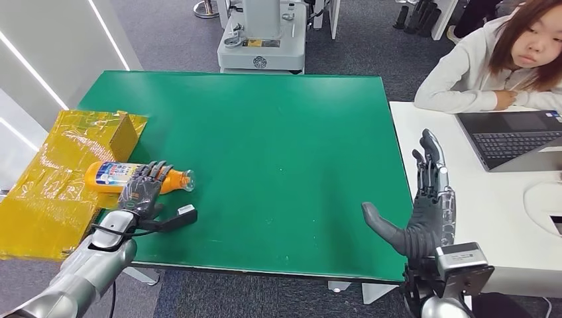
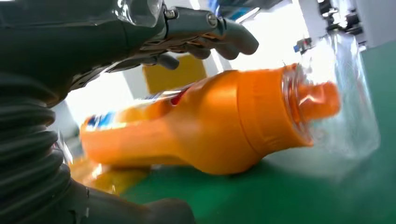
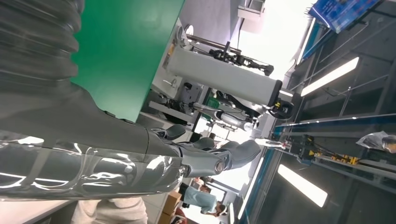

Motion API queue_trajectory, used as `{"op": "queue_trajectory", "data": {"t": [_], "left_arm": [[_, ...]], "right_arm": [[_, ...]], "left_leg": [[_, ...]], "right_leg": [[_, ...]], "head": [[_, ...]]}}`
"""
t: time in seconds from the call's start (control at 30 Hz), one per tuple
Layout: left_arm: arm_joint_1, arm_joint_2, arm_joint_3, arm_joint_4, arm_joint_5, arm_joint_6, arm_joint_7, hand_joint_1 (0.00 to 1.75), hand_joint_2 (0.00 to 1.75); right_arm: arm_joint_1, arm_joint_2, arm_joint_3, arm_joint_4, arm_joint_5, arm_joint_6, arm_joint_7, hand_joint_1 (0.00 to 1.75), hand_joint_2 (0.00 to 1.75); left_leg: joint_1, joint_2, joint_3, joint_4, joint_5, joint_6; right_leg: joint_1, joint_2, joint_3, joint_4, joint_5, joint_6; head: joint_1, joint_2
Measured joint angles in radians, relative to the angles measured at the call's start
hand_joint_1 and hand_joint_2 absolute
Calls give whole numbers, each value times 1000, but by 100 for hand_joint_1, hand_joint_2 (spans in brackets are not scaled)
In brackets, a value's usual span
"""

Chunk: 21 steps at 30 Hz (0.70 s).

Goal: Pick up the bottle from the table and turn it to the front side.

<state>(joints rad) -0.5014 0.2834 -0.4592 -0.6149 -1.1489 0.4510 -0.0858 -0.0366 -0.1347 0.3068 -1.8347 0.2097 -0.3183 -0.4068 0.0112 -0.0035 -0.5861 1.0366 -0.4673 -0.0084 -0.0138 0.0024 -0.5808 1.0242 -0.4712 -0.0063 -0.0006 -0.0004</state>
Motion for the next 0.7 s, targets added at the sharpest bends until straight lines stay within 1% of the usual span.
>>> {"op": "queue_trajectory", "data": {"t": [0.1, 0.2, 0.3, 0.37, 0.43, 0.53, 0.7], "left_arm": [[99, -32, 44, -128, 156, 52, -108, 0, 175], [194, -75, 79, -283, 396, 72, -224, 0, 175], [252, -112, 102, -442, 675, 68, -331, 0, 175], [278, -131, 105, -538, 797, 68, -378, 0, 175], [296, -145, 105, -617, 851, 80, -407, 0, 175], [318, -159, 103, -716, 889, 120, -455, 0, 175], [339, -168, 83, -814, 945, 154, -504, 0, 175]], "right_arm": [[8, 0, 1, -1, -2, 2, 3, 0, 175], [16, 0, 3, -1, -16, 1, -2, 0, 175], [20, 0, 13, 1, -44, -5, -19, 0, 175], [21, 0, 24, 5, -61, -14, -33, 0, 175], [22, 0, 34, 9, -73, -22, -42, 0, 175], [28, 0, 48, 13, -87, -35, -48, 0, 175], [51, -2, 57, 13, -105, -60, -59, 0, 175]], "left_leg": [[0, 0, -1, 0, 0, 0], [0, 1, -2, 0, 0, 0], [0, 0, -3, 0, -1, 1], [0, 0, -3, 0, -1, 1], [0, 0, -3, 0, -1, 1], [0, 0, -3, 0, -1, 1], [0, 0, -3, 0, -1, 1]], "right_leg": [[0, 0, -1, -1, 0, 0], [0, 1, -1, -2, 0, 0], [0, 0, -1, -2, 0, 0], [0, -1, -1, -2, 0, 0], [0, -1, -1, -2, 0, 0], [0, -1, -1, -2, 0, 0], [0, -1, -1, -2, 0, 0]], "head": [[0, 0], [0, 0], [0, 0], [0, 0], [0, 0], [0, 0], [0, 0]]}}
